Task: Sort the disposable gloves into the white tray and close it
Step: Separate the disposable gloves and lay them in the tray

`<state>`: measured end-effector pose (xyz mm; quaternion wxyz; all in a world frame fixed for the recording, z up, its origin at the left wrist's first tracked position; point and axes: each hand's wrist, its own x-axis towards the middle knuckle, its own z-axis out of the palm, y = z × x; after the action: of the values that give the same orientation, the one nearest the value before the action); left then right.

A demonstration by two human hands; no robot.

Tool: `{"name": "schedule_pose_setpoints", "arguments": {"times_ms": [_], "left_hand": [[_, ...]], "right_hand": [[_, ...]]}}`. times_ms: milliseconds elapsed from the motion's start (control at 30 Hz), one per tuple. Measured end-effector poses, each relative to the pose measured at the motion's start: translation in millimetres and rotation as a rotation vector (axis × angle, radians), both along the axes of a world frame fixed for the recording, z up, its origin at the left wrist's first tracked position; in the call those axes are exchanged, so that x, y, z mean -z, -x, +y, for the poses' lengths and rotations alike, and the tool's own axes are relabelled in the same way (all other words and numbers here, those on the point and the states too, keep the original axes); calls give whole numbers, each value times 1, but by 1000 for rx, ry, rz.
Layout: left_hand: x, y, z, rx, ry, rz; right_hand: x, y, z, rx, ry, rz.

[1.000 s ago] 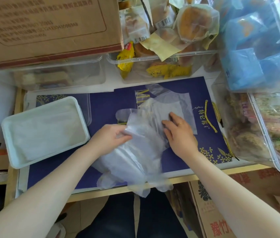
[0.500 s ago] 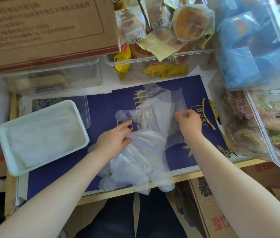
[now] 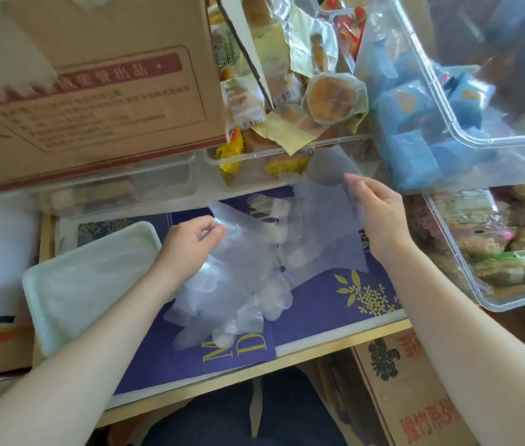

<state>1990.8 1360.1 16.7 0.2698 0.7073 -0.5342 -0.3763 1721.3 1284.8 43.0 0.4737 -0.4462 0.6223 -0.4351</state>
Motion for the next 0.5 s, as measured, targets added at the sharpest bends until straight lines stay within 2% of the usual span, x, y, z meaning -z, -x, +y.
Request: {"name": "schedule_pose_setpoints", "arguments": {"times_ms": [100, 200, 300, 367, 433, 500], "left_hand": [[-7, -7, -6, -35, 52, -17], [-14, -12, -14, -72, 129, -16], [-17, -17, -24, -99, 205, 13], [-16, -20, -29, -129, 220, 49], [-17, -21, -31, -166, 239, 67], [-21, -19, -27, -179, 285, 63]], "right_hand": [[-20, -5, 0, 24, 160, 60], [-45, -15, 9, -152, 296, 155], [-66, -29, 23, -473, 198, 183], [-67, -39, 30, -596, 117, 320], [-56, -47, 32, -520, 104, 524], [-43, -49, 32, -276, 55, 663]]}}
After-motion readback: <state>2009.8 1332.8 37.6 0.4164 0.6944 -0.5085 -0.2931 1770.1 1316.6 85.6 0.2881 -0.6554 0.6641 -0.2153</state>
